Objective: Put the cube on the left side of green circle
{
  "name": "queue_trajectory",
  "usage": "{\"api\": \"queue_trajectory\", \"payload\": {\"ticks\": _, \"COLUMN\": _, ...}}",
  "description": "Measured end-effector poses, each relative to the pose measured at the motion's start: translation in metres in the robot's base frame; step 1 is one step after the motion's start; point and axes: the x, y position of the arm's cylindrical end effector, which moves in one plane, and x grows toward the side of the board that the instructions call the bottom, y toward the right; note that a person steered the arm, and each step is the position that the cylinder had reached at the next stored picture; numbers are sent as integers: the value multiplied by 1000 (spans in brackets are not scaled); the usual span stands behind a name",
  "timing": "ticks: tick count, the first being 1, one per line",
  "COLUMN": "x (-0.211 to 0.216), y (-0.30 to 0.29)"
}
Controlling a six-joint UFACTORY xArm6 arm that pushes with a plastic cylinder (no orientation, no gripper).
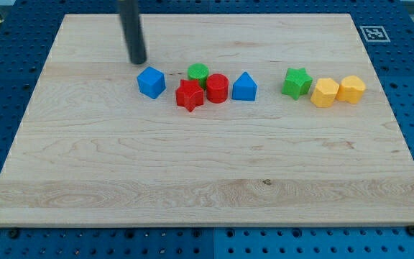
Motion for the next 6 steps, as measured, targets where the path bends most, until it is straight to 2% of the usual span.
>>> {"api": "queue_trajectory", "payload": {"ticks": 1, "x": 47, "y": -40}}
{"api": "queue_trajectory", "payload": {"ticks": 2, "x": 85, "y": -39}}
{"api": "queue_trajectory", "payload": {"ticks": 3, "x": 85, "y": -4}}
{"api": "queue_trajectory", "payload": {"ticks": 5, "x": 49, "y": 55}}
{"api": "queue_trajectory", "payload": {"ticks": 6, "x": 54, "y": 47}}
